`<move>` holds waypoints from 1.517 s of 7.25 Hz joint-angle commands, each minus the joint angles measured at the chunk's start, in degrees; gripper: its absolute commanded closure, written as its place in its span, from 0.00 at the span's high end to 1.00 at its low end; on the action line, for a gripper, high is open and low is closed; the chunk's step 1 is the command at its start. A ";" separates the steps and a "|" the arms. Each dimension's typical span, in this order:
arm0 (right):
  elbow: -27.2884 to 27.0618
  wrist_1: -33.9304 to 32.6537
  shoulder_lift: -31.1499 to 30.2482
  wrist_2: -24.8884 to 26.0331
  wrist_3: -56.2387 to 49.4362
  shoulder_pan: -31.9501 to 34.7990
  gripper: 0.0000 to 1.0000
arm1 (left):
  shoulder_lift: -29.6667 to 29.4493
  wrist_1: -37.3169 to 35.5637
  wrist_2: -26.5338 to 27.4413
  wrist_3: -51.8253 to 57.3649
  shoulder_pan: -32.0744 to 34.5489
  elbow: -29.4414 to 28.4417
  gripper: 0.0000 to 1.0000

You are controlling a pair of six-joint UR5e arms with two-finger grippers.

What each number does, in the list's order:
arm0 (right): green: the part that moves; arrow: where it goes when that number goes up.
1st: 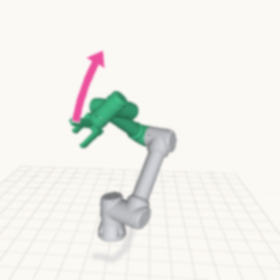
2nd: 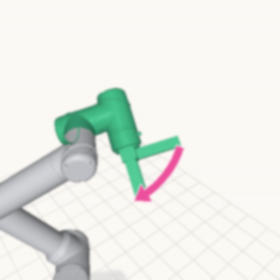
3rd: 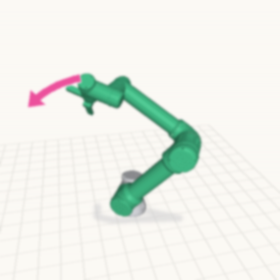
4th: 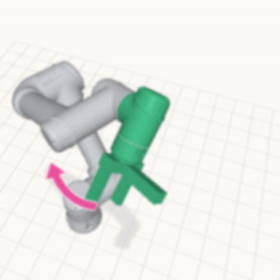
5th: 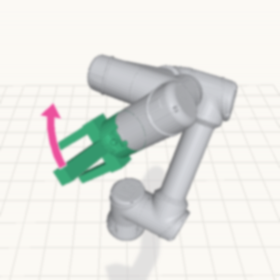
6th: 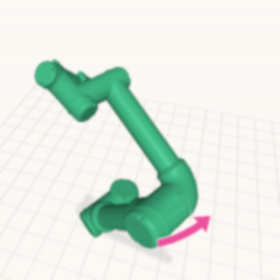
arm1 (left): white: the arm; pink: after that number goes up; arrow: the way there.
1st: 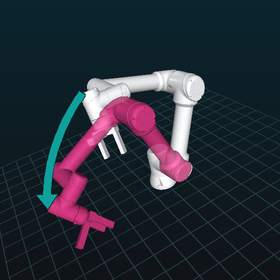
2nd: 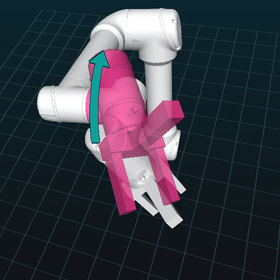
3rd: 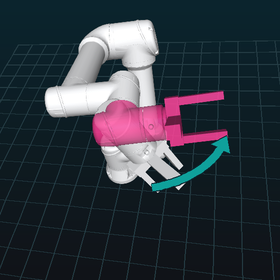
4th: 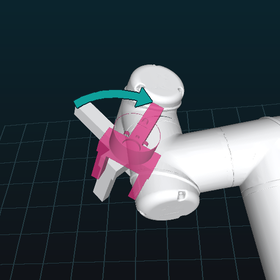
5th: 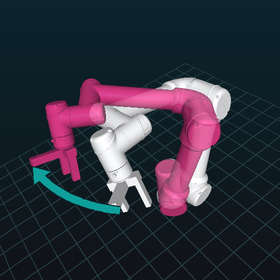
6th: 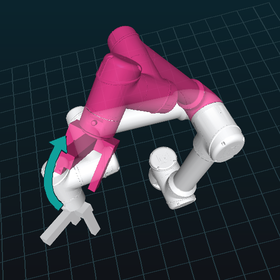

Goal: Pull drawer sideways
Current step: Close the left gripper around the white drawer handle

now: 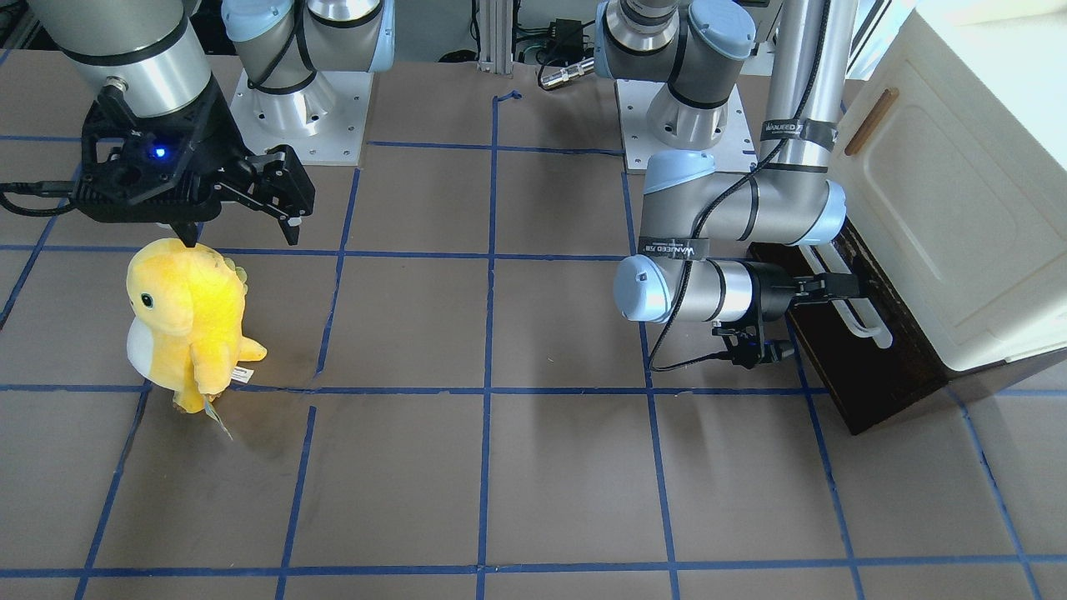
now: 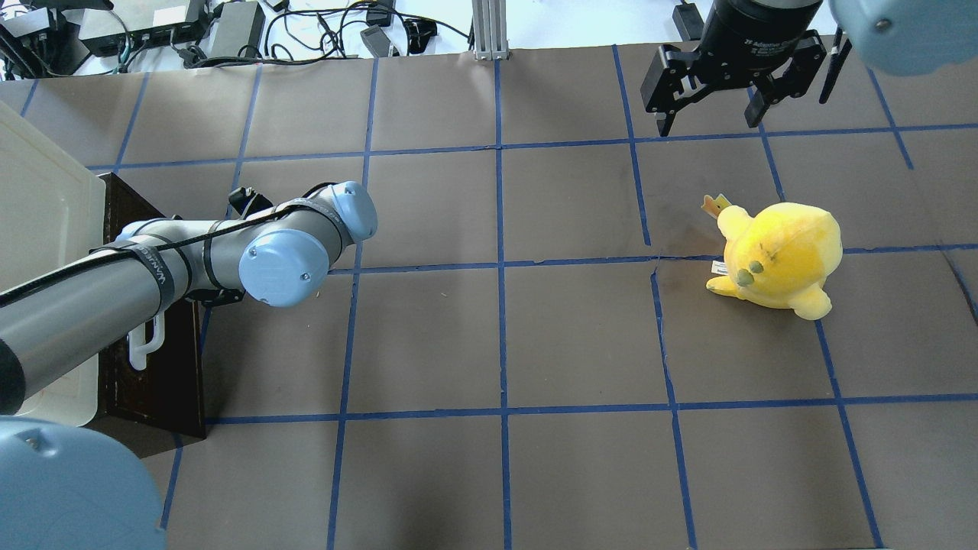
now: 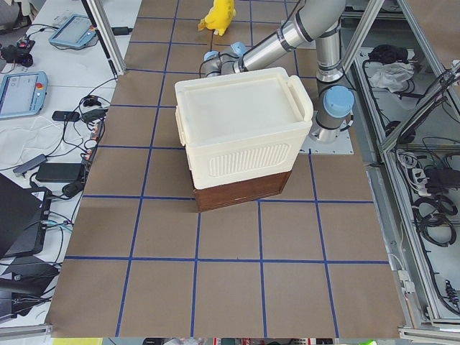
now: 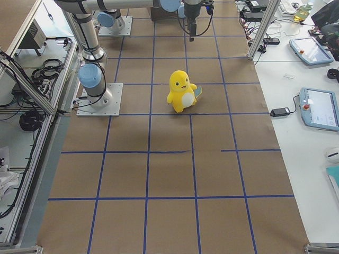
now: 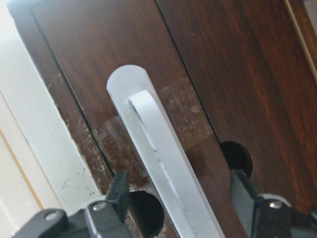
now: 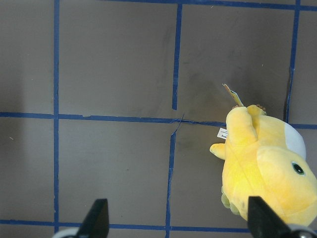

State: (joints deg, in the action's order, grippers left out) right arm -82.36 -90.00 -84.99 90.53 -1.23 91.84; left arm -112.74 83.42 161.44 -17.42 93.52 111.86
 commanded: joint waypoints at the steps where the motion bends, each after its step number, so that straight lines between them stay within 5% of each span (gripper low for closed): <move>1: 0.00 0.00 0.00 0.00 0.00 0.00 1.00 | -0.02 -0.01 -0.07 0.02 0.00 0.02 0.67; 11: 0.00 0.00 0.00 0.00 0.00 0.00 1.00 | -0.46 -0.01 0.02 -0.07 0.00 0.02 0.46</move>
State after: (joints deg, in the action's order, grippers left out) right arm -82.35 -90.00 -84.99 90.53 -1.23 91.84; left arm -113.15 83.41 161.39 -17.49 93.51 111.86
